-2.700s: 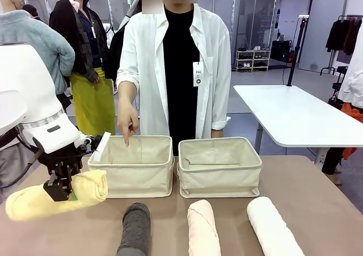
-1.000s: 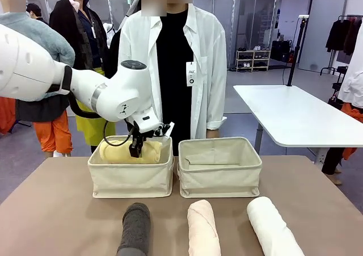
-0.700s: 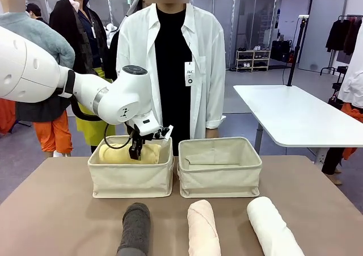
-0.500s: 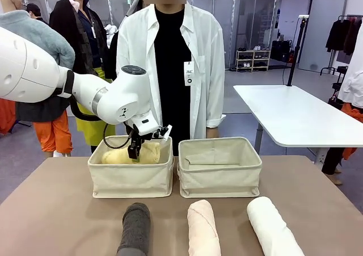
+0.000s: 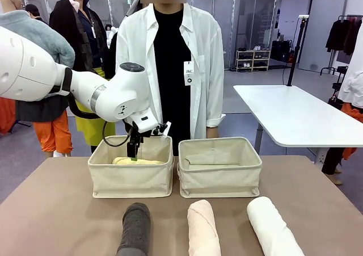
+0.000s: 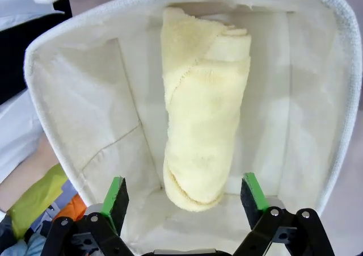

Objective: Divide the towels into two baskets.
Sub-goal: Pick up one hotel-folded towel and place it in the Fabric basket indicated by the person, then pick up one hotel-folded towel from the bottom of the table and place it in the Fabric basket indicated by the person.

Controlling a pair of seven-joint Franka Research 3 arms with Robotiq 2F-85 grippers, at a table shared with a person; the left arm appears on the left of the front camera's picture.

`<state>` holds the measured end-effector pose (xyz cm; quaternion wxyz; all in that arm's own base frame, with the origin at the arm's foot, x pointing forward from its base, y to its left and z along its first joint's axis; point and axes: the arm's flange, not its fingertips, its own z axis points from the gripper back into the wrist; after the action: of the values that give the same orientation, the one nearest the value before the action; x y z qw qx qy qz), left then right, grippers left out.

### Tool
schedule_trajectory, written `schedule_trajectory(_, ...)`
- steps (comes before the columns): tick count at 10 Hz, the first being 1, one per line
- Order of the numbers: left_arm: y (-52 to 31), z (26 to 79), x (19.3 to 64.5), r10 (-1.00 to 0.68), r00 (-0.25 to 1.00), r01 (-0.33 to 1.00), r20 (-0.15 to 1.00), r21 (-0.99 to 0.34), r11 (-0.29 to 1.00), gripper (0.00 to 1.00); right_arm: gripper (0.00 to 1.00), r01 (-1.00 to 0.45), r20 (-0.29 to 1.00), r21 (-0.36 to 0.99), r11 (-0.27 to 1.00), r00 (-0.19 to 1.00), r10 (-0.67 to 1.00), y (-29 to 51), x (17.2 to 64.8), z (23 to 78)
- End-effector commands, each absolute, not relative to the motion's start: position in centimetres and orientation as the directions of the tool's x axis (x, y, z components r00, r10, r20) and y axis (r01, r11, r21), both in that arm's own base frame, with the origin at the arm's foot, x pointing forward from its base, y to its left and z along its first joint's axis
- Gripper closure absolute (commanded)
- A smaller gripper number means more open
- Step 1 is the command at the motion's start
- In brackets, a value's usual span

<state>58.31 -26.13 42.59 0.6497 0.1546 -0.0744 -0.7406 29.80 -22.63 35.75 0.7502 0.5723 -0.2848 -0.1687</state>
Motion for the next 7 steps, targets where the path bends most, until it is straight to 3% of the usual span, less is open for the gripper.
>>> schedule_trajectory(1, -26.46, 42.2, 58.39, -0.983, -0.123, 0.939, -0.137, 0.305, -0.16, 0.0, 0.0, -0.083, 0.24, 0.955, 0.284, 0.777, -0.582, -22.73, 29.62, 35.92)
schedule_trajectory(7, -26.46, 42.2, 58.39, -0.983, -0.123, 0.939, -0.137, 0.305, -0.16, 0.0, 0.0, -0.083, 0.24, 0.955, 0.284, 0.777, -0.582, -22.73, 29.62, 35.92)
